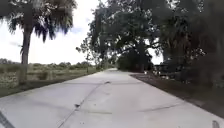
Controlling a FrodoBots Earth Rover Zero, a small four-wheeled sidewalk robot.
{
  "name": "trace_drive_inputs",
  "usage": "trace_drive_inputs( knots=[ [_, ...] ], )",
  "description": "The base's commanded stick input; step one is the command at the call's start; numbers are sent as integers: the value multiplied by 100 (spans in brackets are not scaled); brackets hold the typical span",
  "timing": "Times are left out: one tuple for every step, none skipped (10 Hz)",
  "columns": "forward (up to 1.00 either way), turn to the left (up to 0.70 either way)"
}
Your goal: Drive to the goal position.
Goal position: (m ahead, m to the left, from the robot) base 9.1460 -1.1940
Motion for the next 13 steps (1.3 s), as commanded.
trace_drive_inputs(
  knots=[
    [100,0],
    [100,0],
    [100,0],
    [100,0],
    [100,0],
    [100,0],
    [100,0],
    [100,0],
    [100,0],
    [100,0],
    [100,0],
    [100,0],
    [100,0]
  ],
)
